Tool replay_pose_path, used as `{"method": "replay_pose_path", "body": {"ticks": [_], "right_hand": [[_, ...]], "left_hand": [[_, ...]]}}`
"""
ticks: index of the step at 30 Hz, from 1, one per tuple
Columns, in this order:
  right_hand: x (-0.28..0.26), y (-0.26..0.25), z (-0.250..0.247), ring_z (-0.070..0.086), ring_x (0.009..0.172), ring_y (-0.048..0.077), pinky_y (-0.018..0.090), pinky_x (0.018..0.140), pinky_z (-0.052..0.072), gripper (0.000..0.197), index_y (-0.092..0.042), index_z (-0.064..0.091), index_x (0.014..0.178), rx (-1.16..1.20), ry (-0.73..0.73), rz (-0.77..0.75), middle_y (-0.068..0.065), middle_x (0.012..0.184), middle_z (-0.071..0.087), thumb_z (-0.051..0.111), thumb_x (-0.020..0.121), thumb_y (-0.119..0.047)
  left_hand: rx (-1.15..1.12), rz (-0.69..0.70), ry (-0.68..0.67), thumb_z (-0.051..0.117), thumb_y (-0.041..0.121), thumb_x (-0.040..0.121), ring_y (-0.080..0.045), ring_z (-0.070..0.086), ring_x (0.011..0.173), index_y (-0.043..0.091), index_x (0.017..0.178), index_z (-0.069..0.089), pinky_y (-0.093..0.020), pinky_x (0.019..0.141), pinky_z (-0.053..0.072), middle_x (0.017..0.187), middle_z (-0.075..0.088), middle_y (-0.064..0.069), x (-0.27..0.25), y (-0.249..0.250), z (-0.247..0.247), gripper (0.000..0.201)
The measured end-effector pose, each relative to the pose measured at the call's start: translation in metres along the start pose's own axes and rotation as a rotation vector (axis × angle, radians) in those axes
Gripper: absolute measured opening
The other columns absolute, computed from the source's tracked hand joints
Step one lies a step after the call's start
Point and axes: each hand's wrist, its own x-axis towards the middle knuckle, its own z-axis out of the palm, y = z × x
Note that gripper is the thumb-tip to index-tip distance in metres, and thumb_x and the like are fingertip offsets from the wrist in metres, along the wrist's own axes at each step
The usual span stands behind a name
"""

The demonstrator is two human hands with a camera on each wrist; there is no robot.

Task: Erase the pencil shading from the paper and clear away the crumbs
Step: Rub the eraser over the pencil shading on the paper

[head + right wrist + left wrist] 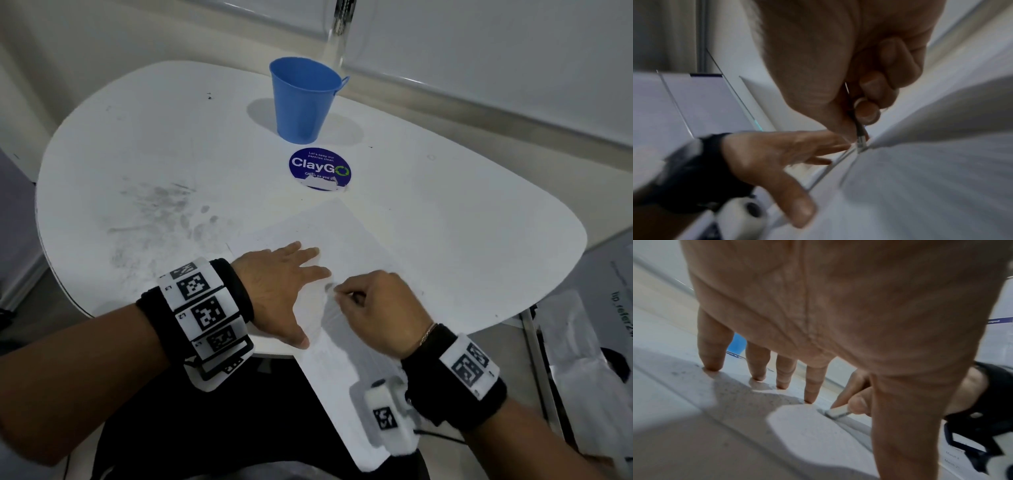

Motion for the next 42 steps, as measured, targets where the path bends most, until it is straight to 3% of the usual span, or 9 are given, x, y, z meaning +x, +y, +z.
{"method": "replay_pose_path", "body": {"ticks": [6, 9, 12, 14, 17, 21, 26, 37, 42], "right_hand": [[0.012, 0.02, -0.014, 0.067, 0.075, 0.012, 0.029, 0.072, 0.053, 0.017, -0.023, 0.078, 0.092, -0.01, 0.117, 0.113, -0.011, 0.079, 0.073, 0.061, 0.093, -0.024], [0.003, 0.009, -0.003, 0.055, 0.054, -0.002, 0.014, 0.058, 0.039, 0.018, -0.022, 0.078, 0.096, 0.027, -0.011, 0.012, -0.021, 0.058, 0.058, 0.061, 0.095, -0.024], [0.0, 0.003, -0.005, 0.058, 0.063, -0.011, 0.006, 0.061, 0.04, 0.02, -0.026, 0.077, 0.105, 0.017, -0.07, -0.035, -0.023, 0.083, 0.072, 0.06, 0.096, -0.022], [0.006, 0.01, -0.013, 0.067, 0.085, 0.0, 0.018, 0.078, 0.052, 0.022, -0.026, 0.077, 0.107, 0.001, 0.003, 0.022, -0.017, 0.108, 0.073, 0.058, 0.097, -0.022], [0.006, 0.011, -0.011, 0.069, 0.089, 0.013, 0.033, 0.083, 0.055, 0.022, -0.025, 0.077, 0.103, -0.043, 0.034, 0.05, -0.01, 0.1, 0.076, 0.057, 0.095, -0.023], [-0.005, -0.006, -0.001, 0.056, 0.06, 0.003, 0.026, 0.067, 0.048, 0.022, -0.028, 0.077, 0.099, -0.036, -0.148, -0.048, -0.021, 0.064, 0.062, 0.057, 0.093, -0.024], [0.008, 0.016, -0.015, 0.069, 0.09, 0.019, 0.036, 0.083, 0.055, 0.021, -0.025, 0.077, 0.099, -0.071, 0.078, 0.13, -0.007, 0.096, 0.076, 0.057, 0.093, -0.023], [0.006, 0.016, -0.013, 0.068, 0.083, 0.021, 0.037, 0.077, 0.056, 0.021, -0.022, 0.077, 0.094, -0.087, 0.083, 0.111, -0.004, 0.089, 0.076, 0.056, 0.093, -0.023], [-0.009, -0.007, -0.003, 0.067, 0.076, 0.018, 0.036, 0.073, 0.056, 0.021, -0.021, 0.076, 0.095, -0.081, -0.123, -0.034, -0.005, 0.081, 0.074, 0.055, 0.092, -0.024]], "left_hand": [[-0.003, -0.003, 0.001, 0.067, 0.074, 0.075, -0.008, -0.016, 0.153, 0.047, 0.158, 0.0, -0.042, 0.125, 0.02, 0.166, -0.018, 0.018, 0.0, 0.0, 0.001, 0.109], [-0.011, 0.001, -0.002, 0.067, 0.074, 0.075, -0.008, -0.016, 0.153, 0.046, 0.158, 0.0, -0.042, 0.125, 0.019, 0.166, -0.018, 0.018, 0.001, -0.001, 0.001, 0.11], [-0.014, 0.006, -0.005, 0.067, 0.075, 0.074, -0.009, -0.017, 0.153, 0.046, 0.158, 0.0, -0.043, 0.125, 0.019, 0.166, -0.018, 0.017, 0.002, -0.003, 0.001, 0.111], [-0.016, 0.001, -0.007, 0.067, 0.075, 0.075, -0.008, -0.016, 0.153, 0.046, 0.158, 0.0, -0.043, 0.125, 0.019, 0.166, -0.018, 0.018, 0.001, -0.003, 0.001, 0.11], [-0.005, 0.0, -0.011, 0.066, 0.075, 0.076, -0.008, -0.016, 0.153, 0.046, 0.158, 0.0, -0.043, 0.125, 0.019, 0.166, -0.018, 0.017, 0.0, -0.001, 0.0, 0.11], [0.0, 0.003, -0.02, 0.067, 0.074, 0.076, -0.009, -0.017, 0.153, 0.045, 0.158, 0.0, -0.043, 0.124, 0.02, 0.166, -0.018, 0.017, 0.0, 0.0, -0.003, 0.109], [-0.02, -0.002, -0.01, 0.068, 0.074, 0.074, -0.007, -0.016, 0.153, 0.048, 0.157, 0.001, -0.044, 0.124, 0.022, 0.166, -0.017, 0.019, -0.001, -0.001, -0.001, 0.109], [-0.016, -0.003, -0.021, 0.068, 0.074, 0.075, -0.007, -0.016, 0.153, 0.048, 0.157, 0.001, -0.043, 0.124, 0.021, 0.166, -0.018, 0.019, -0.001, -0.001, -0.001, 0.109], [-0.003, -0.005, -0.036, 0.067, 0.074, 0.076, -0.009, -0.017, 0.153, 0.046, 0.158, -0.001, -0.044, 0.124, 0.021, 0.166, -0.019, 0.017, 0.0, 0.001, -0.004, 0.109]]}}
